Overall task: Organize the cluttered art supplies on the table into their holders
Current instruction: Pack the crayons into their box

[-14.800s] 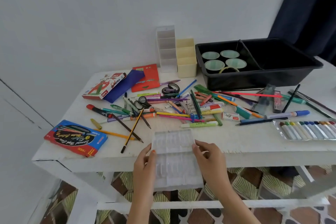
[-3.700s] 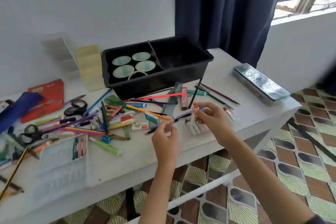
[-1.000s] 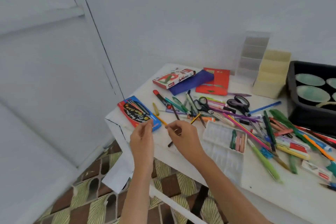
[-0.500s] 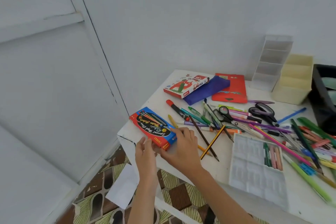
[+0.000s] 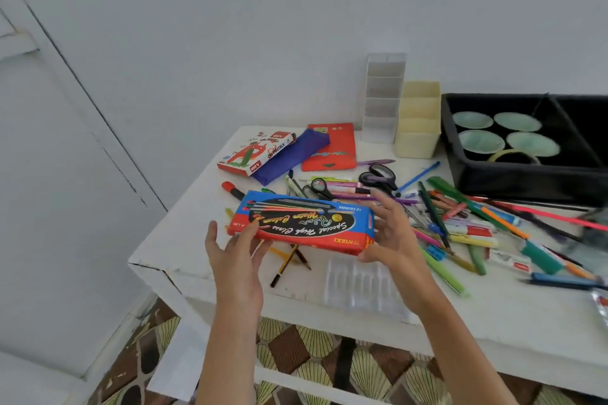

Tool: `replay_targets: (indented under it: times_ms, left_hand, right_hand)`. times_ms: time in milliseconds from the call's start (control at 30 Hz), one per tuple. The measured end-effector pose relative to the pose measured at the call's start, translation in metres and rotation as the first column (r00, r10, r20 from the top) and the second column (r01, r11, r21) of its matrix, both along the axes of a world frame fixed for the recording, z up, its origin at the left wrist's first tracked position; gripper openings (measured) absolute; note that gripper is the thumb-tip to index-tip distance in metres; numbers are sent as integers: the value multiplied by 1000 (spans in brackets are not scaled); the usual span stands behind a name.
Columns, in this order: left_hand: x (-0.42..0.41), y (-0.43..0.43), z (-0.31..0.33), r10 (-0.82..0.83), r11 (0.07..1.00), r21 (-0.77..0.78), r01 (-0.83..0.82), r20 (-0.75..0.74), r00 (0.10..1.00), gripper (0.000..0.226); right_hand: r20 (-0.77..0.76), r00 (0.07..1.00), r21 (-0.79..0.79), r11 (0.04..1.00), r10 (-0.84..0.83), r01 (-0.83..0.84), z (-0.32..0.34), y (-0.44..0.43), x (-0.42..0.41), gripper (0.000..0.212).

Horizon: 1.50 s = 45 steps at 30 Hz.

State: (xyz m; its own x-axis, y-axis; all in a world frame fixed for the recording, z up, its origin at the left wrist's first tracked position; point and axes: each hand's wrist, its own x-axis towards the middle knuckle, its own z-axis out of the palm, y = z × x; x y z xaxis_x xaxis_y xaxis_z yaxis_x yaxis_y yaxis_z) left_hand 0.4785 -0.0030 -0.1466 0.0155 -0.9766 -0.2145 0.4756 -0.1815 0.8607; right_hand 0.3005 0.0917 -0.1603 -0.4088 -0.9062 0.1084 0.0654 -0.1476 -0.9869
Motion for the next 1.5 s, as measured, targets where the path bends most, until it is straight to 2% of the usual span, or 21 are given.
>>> replay_targets:
  times_ms: [100, 167, 267, 433, 567, 667, 733, 800, 833, 900, 933, 1000, 1100, 1167, 1267, 1367, 1433, 1500]
  left_hand:
    - [-39, 25, 2, -92, 995, -43, 92, 3, 996, 76]
    - [-68, 46, 3, -138, 988, -62, 139, 16, 990, 71]
    - [-110, 81, 0, -210, 975, -65, 212, 38, 977, 56]
    - [-171, 142, -13, -273, 959, -43, 280, 131, 953, 52]
    - [-205, 191, -16, -310, 945, -46, 324, 193, 931, 52]
    - [-221, 228, -17, -325, 941, -8, 337, 246, 913, 48]
    - [-227, 245, -20, -331, 932, -8, 363, 388, 860, 50]
    - [-230, 255, -26, -248, 916, -90, 391, 639, 728, 53]
    - [-231, 258, -28, -151, 893, -167, 419, 765, 626, 55]
    - [-235, 262, -31, 40, 800, -308, 515, 884, 466, 68]
    - [-238, 263, -30, 102, 731, -352, 584, 903, 417, 79]
    - [-248, 260, -23, 233, 529, -390, 753, 921, 313, 101]
    - [-271, 258, -8, 311, 268, -193, 944, 945, 105, 114]
    - [-286, 258, -4, 286, 176, -66, 982, 958, 13, 112]
    - [-300, 253, -7, 211, 115, 20, 993, 977, -44, 102]
    - [-302, 248, -16, 252, 91, 33, 995, 966, -55, 94]
    - [-303, 249, -20, 297, 82, 14, 997, 954, -38, 90]
    - [-301, 251, -23, 338, 79, 10, 997, 941, -36, 85]
  right_hand:
    - [211, 967, -24, 988, -142, 150, 1, 30, -36, 75]
    - [370, 907, 2, 977, -199, 213, 4, 53, -60, 57]
    - [448, 839, 89, 949, -309, 302, 9, 92, -97, 26]
    - [495, 774, 190, 918, -395, 347, 4, 159, -153, 12]
    - [412, 799, 243, 898, -439, 368, 3, 217, -188, 9]
    - [415, 789, 278, 889, -454, 365, 0, 255, -206, 6]
    - [406, 772, 299, 869, -490, 395, -4, 273, -214, 5]
    - [379, 749, 308, 837, -544, 452, -10, 285, -218, 11]
    - [365, 742, 311, 825, -562, 471, -13, 290, -220, 14]
    - [351, 740, 310, 817, -574, 487, -17, 296, -221, 17]
    - [345, 743, 306, 817, -573, 488, -19, 297, -221, 18]
    - [328, 752, 291, 818, -572, 496, -21, 298, -221, 19]
    - [302, 757, 282, 813, -579, 509, -21, 298, -221, 19]
    - [302, 770, 269, 825, -562, 496, -20, 298, -222, 21]
    - [296, 785, 250, 837, -544, 486, -20, 296, -223, 23]
    - [235, 804, 237, 834, -546, 497, -22, 295, -218, 21]
    - [82, 868, 205, 860, -490, 467, -22, 296, -209, 22]
    - [-136, 919, 173, 905, -370, 389, -26, 297, -197, 25]
